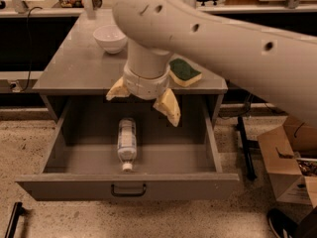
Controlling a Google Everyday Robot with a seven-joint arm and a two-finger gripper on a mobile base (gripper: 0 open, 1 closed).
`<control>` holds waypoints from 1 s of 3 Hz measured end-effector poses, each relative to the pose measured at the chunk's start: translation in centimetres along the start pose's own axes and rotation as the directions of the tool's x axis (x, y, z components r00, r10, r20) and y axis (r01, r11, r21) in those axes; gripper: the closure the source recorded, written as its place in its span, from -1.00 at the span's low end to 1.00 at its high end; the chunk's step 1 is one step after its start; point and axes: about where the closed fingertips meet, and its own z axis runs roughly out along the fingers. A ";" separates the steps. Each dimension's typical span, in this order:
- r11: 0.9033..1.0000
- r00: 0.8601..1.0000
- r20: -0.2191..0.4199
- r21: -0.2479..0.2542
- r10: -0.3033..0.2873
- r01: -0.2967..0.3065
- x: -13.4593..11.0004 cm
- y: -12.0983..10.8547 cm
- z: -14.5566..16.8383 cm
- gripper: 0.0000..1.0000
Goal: Pick blue plastic bottle from top drawer and place on counter
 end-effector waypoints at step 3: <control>0.993 0.992 0.032 -0.013 -0.120 0.120 0.1 -0.8 5.1 -1.00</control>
Offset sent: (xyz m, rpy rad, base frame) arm 0.0074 0.0016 -0.0218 -0.0749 0.0414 0.0620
